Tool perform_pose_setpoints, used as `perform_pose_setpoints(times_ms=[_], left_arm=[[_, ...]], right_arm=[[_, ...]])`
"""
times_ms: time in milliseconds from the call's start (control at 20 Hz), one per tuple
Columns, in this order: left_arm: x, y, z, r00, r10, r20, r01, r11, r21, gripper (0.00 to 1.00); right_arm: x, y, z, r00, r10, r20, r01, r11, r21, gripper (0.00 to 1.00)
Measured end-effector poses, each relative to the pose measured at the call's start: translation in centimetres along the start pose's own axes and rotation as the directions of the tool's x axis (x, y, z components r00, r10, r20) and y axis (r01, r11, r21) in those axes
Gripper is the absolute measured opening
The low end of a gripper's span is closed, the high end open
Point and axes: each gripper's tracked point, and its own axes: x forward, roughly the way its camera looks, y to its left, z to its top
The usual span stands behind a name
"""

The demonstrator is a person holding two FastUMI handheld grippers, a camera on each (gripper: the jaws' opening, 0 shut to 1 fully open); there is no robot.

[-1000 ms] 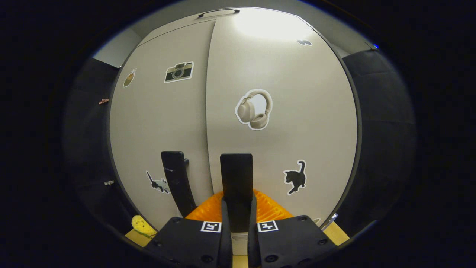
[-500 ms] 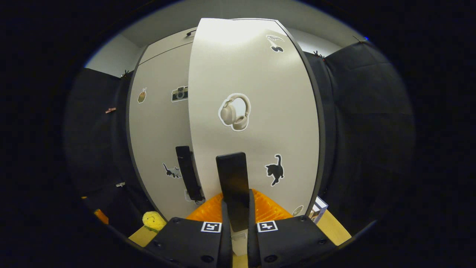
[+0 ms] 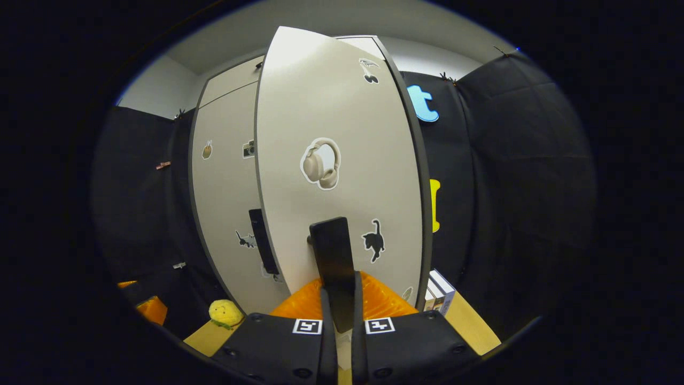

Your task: Open the right door of the double-door shoe cabinet with the right hand, and open the left door with the left hand.

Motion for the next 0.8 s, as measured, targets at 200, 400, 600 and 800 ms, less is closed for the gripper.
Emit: perform_pose_setpoints(times_ms=[200, 400, 600, 800], left_arm=[[0.2, -2.4, 0.4, 0.999, -0.036, 0.008, 0.036, 0.999, 0.001, 0.95], [0.7, -5.3, 0.7, 0.997, -0.08, 0.013, 0.08, 0.997, -0.003, 0.95], [0.9, -7.7, 1.1, 0.995, -0.098, 0.014, 0.098, 0.995, 0.002, 0.95], [1.6, -10.2, 1.9, 0.993, -0.112, 0.026, 0.112, 0.994, 0.011, 0.95]], right_arm=[[-1.4, -1.9, 0.0, 1.0, -0.009, -0.018, 0.008, 1.0, -0.012, 0.14], [-2.9, -4.9, 0.6, 0.999, -0.035, -0.015, 0.035, 0.999, -0.021, 0.14], [-4.0, -7.9, 0.9, 0.998, -0.063, -0.014, 0.062, 0.997, -0.041, 0.13], [-4.6, -10.3, 1.4, 0.998, -0.051, -0.029, 0.05, 0.998, -0.039, 0.11]])
